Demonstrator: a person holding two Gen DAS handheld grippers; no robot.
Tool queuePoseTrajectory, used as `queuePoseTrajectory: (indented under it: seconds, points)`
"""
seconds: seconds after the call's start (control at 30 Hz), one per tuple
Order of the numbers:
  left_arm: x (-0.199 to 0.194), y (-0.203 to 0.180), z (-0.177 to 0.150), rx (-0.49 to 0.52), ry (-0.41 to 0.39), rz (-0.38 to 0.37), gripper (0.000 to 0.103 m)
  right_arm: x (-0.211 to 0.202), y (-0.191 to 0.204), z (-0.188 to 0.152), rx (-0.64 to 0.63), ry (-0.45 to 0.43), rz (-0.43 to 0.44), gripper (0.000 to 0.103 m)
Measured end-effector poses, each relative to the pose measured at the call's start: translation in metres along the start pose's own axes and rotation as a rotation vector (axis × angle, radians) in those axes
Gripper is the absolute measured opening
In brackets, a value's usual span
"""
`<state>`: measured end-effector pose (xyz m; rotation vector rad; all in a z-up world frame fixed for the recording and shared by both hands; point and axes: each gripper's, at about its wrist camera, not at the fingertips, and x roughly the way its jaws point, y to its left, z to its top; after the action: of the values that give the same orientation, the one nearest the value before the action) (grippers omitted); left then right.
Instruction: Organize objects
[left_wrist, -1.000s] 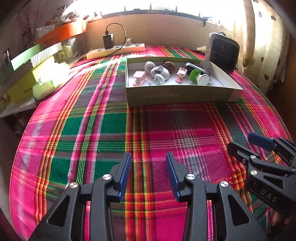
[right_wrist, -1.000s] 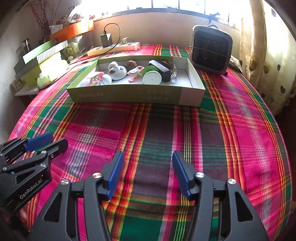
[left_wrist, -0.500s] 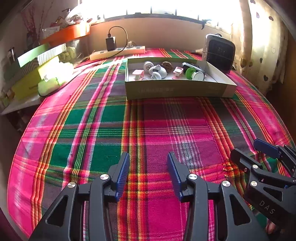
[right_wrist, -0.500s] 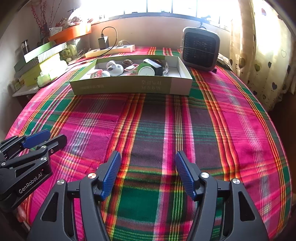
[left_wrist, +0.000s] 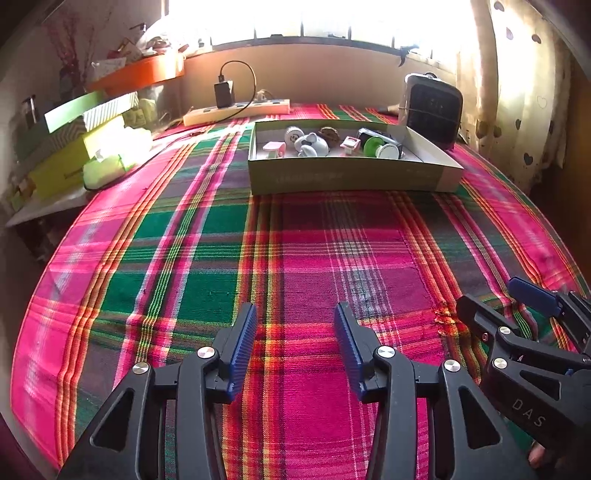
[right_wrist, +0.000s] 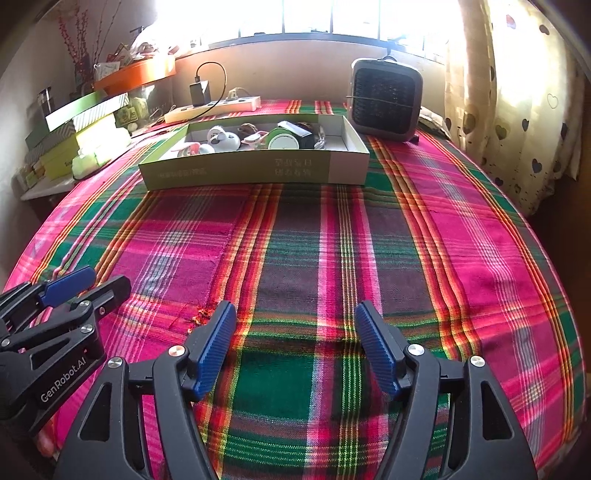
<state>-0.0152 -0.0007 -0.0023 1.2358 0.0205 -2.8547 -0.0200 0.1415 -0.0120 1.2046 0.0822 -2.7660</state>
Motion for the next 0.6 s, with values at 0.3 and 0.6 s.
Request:
queuePoseTrajectory:
  seconds: [0.3, 0.6]
  points:
    - [-0.0002, 0.0002, -0.0005, 0.000, 0.000, 0.001, 0.041, 0.0001, 0.0004, -0.0006, 0.002, -0.002, -0.003, 0.068]
    - [-0.0009, -0.0003, -0.0015, 0.000, -0.002, 0.002, 0.041, -0.0004, 0.0004, -0.0009, 0.004, -0.004, -0.005, 0.068]
